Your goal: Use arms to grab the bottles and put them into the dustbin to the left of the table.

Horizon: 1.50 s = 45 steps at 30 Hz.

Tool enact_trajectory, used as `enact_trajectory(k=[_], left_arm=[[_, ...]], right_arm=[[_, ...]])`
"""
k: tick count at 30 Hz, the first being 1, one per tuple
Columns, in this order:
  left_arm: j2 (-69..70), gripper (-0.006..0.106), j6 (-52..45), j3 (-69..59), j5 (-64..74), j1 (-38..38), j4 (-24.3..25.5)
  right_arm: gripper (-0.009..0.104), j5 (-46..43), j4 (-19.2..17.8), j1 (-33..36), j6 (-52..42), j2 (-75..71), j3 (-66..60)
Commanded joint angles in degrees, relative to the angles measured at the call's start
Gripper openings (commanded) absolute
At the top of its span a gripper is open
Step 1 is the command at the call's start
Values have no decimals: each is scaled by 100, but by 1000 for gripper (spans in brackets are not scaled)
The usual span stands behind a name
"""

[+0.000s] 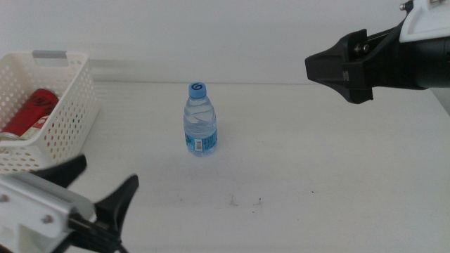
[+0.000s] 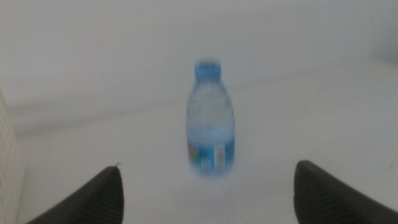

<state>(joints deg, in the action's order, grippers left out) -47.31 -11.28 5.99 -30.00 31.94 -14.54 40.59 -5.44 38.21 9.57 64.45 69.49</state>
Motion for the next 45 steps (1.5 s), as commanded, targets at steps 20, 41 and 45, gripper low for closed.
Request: enact_trajectory(k=[20,41,45], left_arm=[[-4954,94,747,901,-3996,53,110],[-7207,94,1128,3730,-3249,-169,361],[-7453,94,1128,4137,-3043,-267,386]], right_arm=[[92,-23,-1,5,-39,-14,25],[92,-23,-1,5,-39,-14,25],[92,-23,-1,5,-39,-14,25]])
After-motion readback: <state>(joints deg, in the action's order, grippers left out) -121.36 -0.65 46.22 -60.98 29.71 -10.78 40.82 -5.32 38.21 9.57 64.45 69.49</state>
